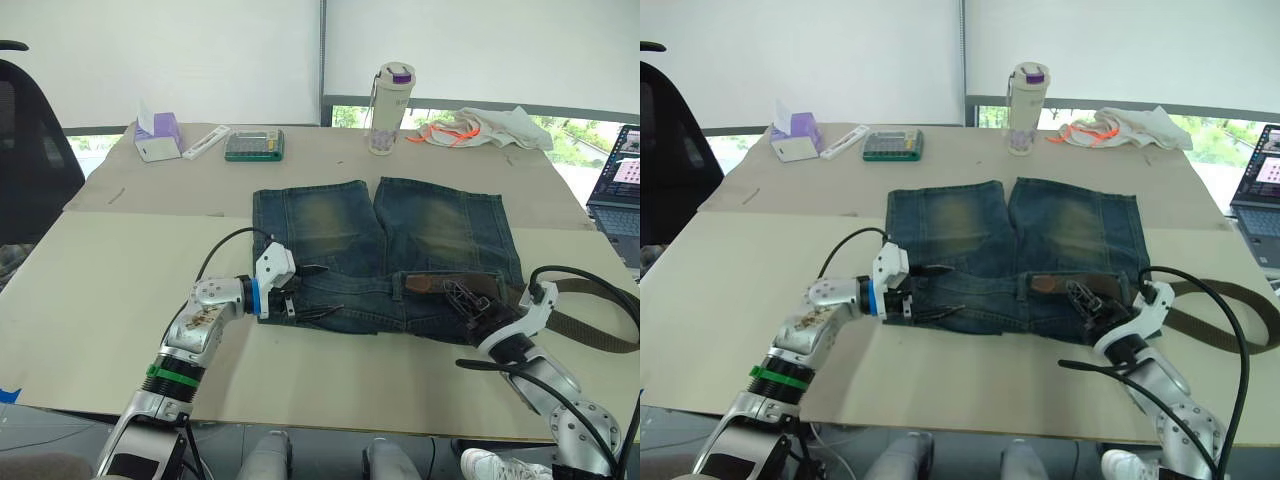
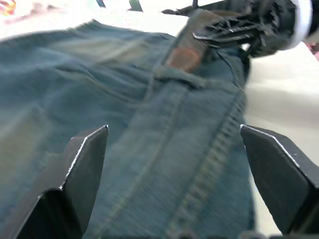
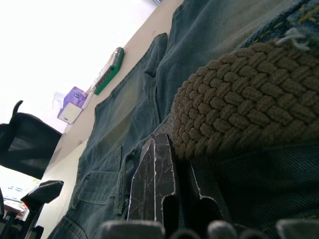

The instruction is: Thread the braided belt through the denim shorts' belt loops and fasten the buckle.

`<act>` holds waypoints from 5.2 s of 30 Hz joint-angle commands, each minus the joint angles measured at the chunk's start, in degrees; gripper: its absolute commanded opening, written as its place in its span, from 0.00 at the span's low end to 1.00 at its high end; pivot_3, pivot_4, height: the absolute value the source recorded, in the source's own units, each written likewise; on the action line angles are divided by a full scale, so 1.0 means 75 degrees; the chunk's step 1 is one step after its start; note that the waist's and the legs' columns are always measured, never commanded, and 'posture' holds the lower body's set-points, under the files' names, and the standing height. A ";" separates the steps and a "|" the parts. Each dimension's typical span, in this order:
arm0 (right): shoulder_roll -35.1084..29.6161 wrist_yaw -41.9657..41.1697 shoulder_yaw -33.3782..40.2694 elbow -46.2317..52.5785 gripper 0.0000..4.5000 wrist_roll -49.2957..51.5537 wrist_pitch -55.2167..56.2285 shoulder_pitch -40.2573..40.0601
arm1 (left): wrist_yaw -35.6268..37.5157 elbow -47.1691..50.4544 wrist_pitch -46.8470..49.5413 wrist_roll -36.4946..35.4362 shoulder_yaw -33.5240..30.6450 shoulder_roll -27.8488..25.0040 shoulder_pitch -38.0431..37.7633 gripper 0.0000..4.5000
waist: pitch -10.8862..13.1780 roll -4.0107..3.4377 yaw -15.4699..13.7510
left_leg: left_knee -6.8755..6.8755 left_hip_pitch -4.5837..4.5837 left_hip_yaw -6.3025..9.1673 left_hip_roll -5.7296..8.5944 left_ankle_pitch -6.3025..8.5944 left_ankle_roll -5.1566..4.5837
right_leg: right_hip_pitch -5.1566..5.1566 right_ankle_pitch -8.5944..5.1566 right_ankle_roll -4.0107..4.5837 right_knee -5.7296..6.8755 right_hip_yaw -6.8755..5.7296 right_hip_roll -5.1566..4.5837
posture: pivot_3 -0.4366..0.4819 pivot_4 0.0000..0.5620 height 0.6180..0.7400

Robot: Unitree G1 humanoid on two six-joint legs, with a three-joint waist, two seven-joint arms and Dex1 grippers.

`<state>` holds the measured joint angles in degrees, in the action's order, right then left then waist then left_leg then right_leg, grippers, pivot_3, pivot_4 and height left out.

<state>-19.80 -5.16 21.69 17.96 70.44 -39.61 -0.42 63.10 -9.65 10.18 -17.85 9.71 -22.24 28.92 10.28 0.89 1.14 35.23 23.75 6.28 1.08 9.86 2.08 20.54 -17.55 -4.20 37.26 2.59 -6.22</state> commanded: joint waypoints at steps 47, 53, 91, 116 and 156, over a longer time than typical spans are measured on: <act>0.1593 -0.0147 -0.1238 0.0891 0.09 -0.0157 0.0235 0.0337 | -0.3778 0.0520 0.5380 -0.3582 -0.2137 0.2958 0.0151 0.00 | 0.0000 0.0001 0.0184 | 0.0002 0.0006 0.0002 -0.0003 -0.0006 -0.0004 | 0.0066 -0.0003 -0.0004 0.0098 0.0012 0.0004 | 0.48 0.27 1.00; 0.1135 -0.0387 -0.1205 0.1169 0.55 -0.0425 0.0176 -0.0138 | -0.3727 0.0578 0.4799 -0.2847 -0.1887 0.2210 -0.0092 0.00 | 0.0000 0.0001 0.0197 | 0.0001 0.0006 -0.0001 -0.0003 -0.0006 -0.0004 | 0.0067 -0.0003 -0.0003 0.0096 0.0016 0.0006 | 0.48 0.27 1.00; -0.4560 -0.4075 0.0222 -0.1207 0.77 -0.2744 -0.0661 0.0920 | -0.2876 0.1229 0.4636 -0.3045 -0.2227 0.0631 -0.0537 0.00 | 0.0008 0.0022 0.0101 | 0.0010 0.0016 -0.0013 -0.0001 -0.0007 -0.0003 | 0.0059 0.0000 0.0002 0.0071 0.0023 0.0004 | 0.48 0.27 1.00; -0.4353 -0.4275 -0.0216 -0.2810 0.01 -0.3938 -0.1439 0.2428 | -0.2987 0.1268 0.4449 -0.2966 -0.2027 0.0803 -0.0601 0.00 | 0.0008 0.0022 -0.0031 | 0.0012 0.0029 -0.0012 0.0000 -0.0007 -0.0002 | 0.0061 0.0002 0.0004 0.0057 0.0019 0.0004 | 0.48 0.27 1.00; -0.5395 -0.3753 0.1913 -0.4069 0.01 -0.5083 -0.1273 0.0637 | -0.2840 -0.0297 0.3113 -0.2108 -0.2040 0.0512 0.0327 0.00 | 0.0005 0.0017 -0.0009 | 0.0024 0.0042 -0.0013 0.0010 -0.0007 -0.0002 | 0.0060 0.0001 0.0002 0.0056 0.0015 -0.0003 | 0.48 0.27 1.00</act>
<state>-59.33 -33.55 35.23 -13.24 34.91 -52.20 4.48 42.31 -11.29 36.13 -34.47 -1.83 -16.68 29.80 10.32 1.01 1.07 35.42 24.06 6.19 1.15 9.80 2.07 20.99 -17.54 -4.19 37.69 2.70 -6.25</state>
